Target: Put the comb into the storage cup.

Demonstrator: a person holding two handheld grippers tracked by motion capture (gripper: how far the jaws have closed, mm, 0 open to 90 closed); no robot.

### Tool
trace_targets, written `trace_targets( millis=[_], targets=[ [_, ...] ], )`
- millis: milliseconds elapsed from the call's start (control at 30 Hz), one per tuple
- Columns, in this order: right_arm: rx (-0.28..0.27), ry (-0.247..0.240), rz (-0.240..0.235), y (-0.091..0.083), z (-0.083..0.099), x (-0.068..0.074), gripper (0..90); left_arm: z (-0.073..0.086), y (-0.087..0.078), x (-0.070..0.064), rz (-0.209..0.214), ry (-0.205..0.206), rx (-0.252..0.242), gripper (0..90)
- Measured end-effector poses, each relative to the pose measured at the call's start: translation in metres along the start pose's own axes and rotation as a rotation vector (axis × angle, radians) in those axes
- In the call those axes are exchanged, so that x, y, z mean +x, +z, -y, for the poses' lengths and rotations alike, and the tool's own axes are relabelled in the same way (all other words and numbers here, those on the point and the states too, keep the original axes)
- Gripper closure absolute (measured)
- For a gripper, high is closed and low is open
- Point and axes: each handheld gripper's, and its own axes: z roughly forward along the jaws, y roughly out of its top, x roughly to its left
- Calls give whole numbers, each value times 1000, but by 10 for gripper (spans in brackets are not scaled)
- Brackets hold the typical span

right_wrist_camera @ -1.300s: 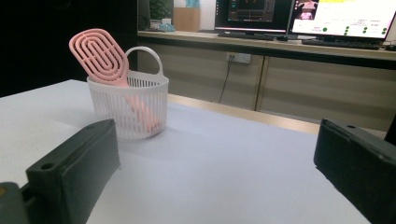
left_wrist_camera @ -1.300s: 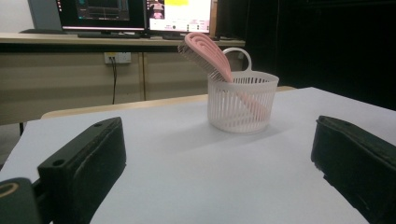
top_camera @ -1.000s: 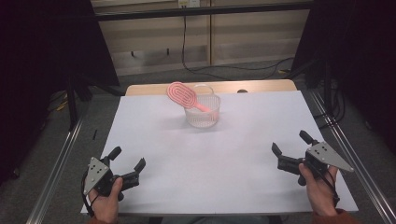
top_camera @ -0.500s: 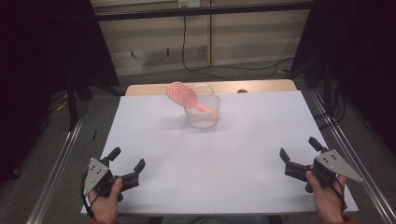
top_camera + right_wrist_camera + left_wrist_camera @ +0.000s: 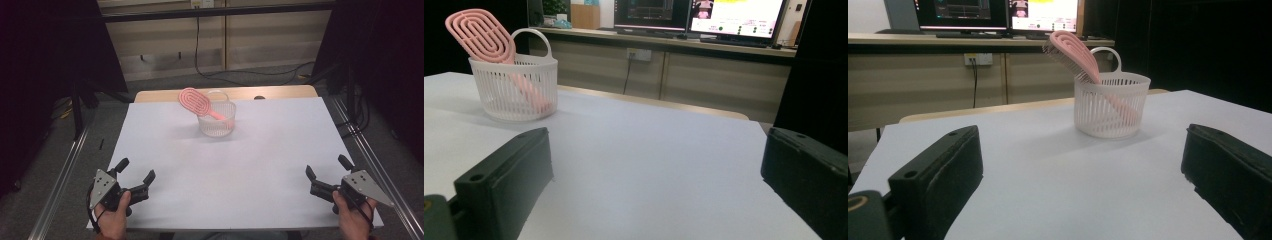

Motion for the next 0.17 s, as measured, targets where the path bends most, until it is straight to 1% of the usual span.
trace_targets(
  millis=[67,167],
  targets=[
    [5,14,-4,1,1,0,0,0,0,0,1,-2,-1,32],
    [-1,9,-11,2,0,1,0,0,0,1,-4,-1,1,32]
  ],
)
